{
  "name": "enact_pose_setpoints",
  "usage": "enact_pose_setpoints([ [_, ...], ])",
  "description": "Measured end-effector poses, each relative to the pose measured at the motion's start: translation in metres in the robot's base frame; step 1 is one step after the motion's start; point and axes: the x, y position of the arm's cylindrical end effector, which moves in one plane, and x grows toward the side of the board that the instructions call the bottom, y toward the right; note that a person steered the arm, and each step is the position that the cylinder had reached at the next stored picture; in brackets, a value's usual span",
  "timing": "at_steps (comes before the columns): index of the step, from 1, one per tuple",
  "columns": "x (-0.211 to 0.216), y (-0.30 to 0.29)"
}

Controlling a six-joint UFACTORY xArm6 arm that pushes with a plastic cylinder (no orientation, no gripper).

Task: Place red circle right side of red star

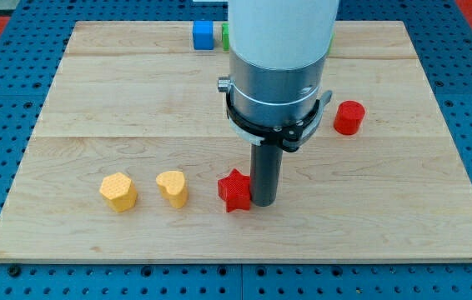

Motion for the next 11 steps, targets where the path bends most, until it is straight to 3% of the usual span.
enact_pose_setpoints([
  [2, -0.021, 0.014],
  [3, -0.066, 0.049],
  [5, -0.164, 0.050],
  [6, -0.152, 0.109],
  [7, -0.114, 0.127],
  [9, -0.150, 0.152],
  [10, -0.127, 0.186],
  [11, -0.092, 0.169],
])
